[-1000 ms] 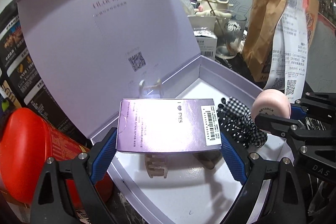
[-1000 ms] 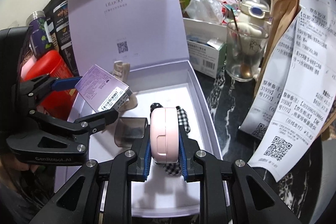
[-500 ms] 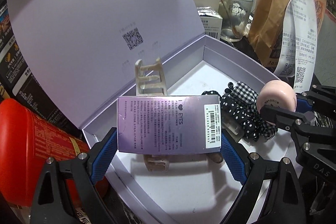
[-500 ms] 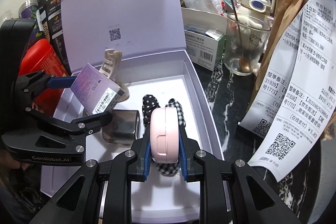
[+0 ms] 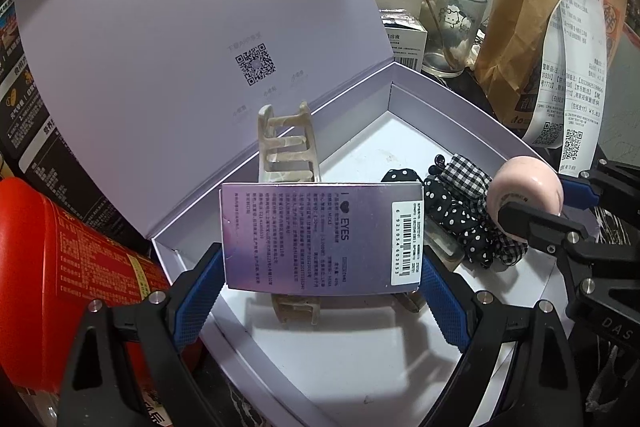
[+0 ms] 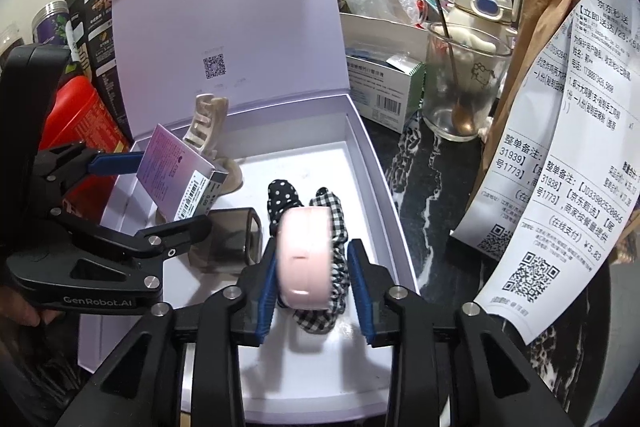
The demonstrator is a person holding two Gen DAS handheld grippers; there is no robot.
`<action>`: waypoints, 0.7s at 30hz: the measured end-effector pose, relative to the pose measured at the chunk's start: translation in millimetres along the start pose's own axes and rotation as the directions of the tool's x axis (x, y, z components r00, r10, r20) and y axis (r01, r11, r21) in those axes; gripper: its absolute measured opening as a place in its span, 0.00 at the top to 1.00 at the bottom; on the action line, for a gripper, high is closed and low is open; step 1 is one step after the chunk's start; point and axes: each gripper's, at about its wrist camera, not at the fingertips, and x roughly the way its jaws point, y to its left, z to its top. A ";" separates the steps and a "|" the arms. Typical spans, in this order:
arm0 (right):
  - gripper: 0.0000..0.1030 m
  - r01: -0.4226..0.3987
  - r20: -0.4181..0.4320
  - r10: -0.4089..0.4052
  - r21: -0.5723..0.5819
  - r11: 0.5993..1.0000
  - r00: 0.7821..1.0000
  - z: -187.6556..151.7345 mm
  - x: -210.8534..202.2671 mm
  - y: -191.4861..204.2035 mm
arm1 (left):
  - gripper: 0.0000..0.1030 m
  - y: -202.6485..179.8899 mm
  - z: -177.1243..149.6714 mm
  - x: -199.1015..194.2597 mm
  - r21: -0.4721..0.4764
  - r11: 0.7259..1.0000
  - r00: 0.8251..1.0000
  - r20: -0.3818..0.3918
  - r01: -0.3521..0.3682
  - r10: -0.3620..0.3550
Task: Organize rigid objects
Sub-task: 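Open the right tool releasing the compact into the box while the left tool holds the card, then lower the purple card into the box and open the left tool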
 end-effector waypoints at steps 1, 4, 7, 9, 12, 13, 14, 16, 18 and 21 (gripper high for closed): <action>0.68 -0.003 0.000 0.003 0.001 1.000 1.000 0.3 -0.4 0.4 | 0.10 0.2 -0.5 -0.3 0.000 1.000 1.000 -0.002 0.001 -0.001; 0.63 -0.014 -0.004 0.014 0.005 1.000 1.000 1.4 -0.3 1.8 | 0.10 -1.0 -1.0 -1.2 0.009 1.000 1.000 -0.004 -0.010 0.010; 0.60 -0.022 -0.003 0.022 0.004 1.000 1.000 2.4 -2.6 3.6 | 0.10 -2.3 -2.1 -4.9 0.016 0.999 0.999 0.002 -0.035 0.035; 0.60 -0.020 -0.001 0.020 -0.006 1.000 1.000 3.9 -5.3 5.0 | 0.10 -3.0 -3.0 -8.5 0.016 0.999 0.999 0.004 -0.037 0.037; 0.59 -0.013 0.011 0.013 -0.015 1.000 1.000 4.6 -12.8 6.7 | 0.10 -2.7 -3.2 -15.9 0.008 0.999 0.999 0.007 -0.042 0.042; 0.58 -0.011 0.016 0.011 -0.016 1.000 1.000 4.4 -14.8 6.6 | 0.10 -3.2 -3.0 -18.4 0.005 0.999 0.999 0.010 -0.044 0.044; 0.58 -0.005 0.025 0.005 -0.019 1.000 1.000 3.8 -19.0 7.0 | 0.10 -3.8 -2.9 -19.8 0.004 0.999 0.999 0.011 -0.046 0.046; 0.57 0.005 0.036 -0.004 -0.022 1.000 0.999 1.8 -26.7 7.8 | 0.10 -4.7 -2.9 -23.8 -0.002 0.999 0.999 0.011 -0.050 0.050; 0.57 0.009 0.042 -0.008 -0.020 1.000 0.999 -0.2 -33.2 7.3 | 0.10 -5.9 -3.0 -26.9 -0.004 0.999 0.999 0.010 -0.052 0.052; 0.57 0.016 0.047 -0.015 -0.023 1.000 0.999 -2.4 -39.3 5.6 | 0.09 -8.3 -4.2 -35.6 -0.010 0.999 0.999 0.018 -0.048 0.048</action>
